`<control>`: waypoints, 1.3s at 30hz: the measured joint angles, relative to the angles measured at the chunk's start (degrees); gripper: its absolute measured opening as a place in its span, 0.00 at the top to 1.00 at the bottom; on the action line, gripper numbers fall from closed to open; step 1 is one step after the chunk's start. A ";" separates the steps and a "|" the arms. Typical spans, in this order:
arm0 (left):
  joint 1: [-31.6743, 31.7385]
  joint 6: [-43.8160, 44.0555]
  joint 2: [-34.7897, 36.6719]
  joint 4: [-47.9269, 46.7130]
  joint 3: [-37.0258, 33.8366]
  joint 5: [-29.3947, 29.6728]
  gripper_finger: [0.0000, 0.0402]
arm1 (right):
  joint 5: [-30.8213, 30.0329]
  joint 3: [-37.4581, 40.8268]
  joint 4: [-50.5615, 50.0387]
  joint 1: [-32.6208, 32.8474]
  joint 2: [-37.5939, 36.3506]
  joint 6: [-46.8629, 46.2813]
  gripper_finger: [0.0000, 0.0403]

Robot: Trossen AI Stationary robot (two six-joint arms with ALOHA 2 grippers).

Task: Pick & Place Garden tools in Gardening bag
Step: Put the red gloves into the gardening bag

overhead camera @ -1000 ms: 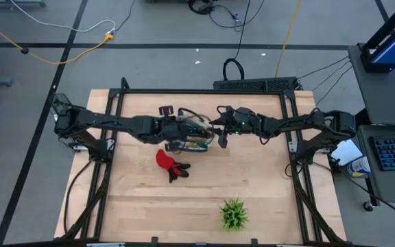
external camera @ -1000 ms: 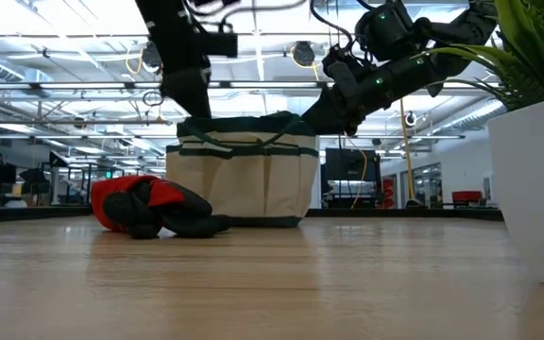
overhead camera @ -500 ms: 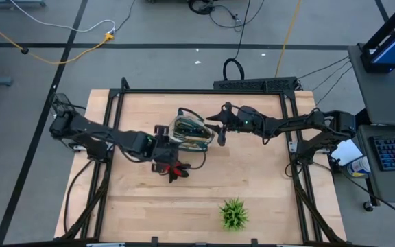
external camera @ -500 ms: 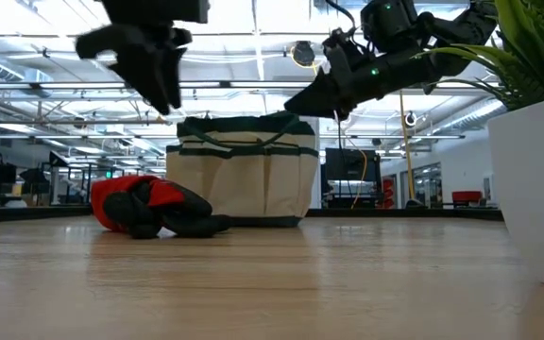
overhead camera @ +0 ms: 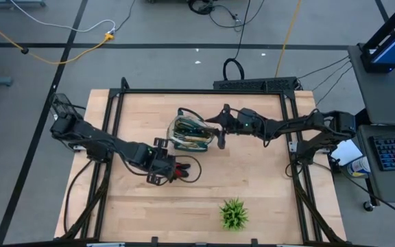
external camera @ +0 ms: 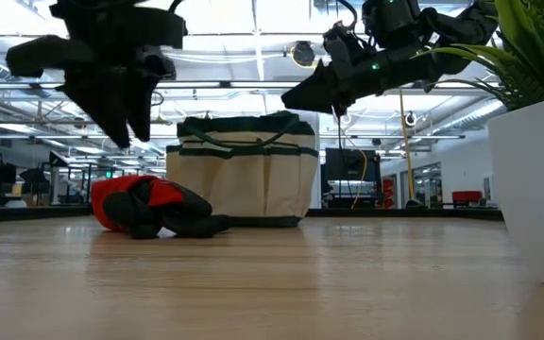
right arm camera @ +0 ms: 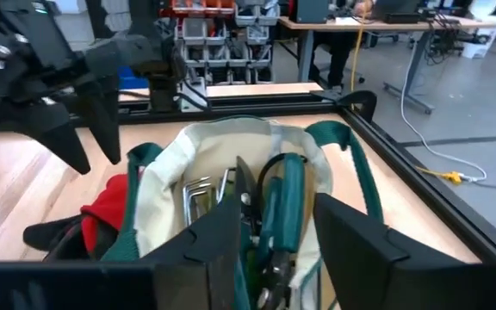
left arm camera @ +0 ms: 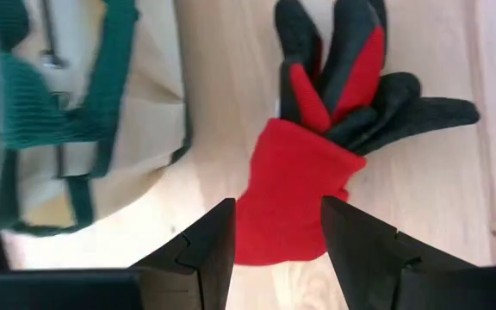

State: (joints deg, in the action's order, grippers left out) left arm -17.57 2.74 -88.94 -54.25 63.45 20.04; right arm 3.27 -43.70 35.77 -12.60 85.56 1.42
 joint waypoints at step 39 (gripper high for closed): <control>4.93 -5.40 0.20 27.69 -16.32 -7.37 0.95 | -0.20 0.00 1.73 4.21 0.00 3.81 0.39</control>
State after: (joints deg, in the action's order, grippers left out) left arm -12.64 -2.66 -88.74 -26.56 47.13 12.67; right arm 3.07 -43.70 37.50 -8.38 85.56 5.23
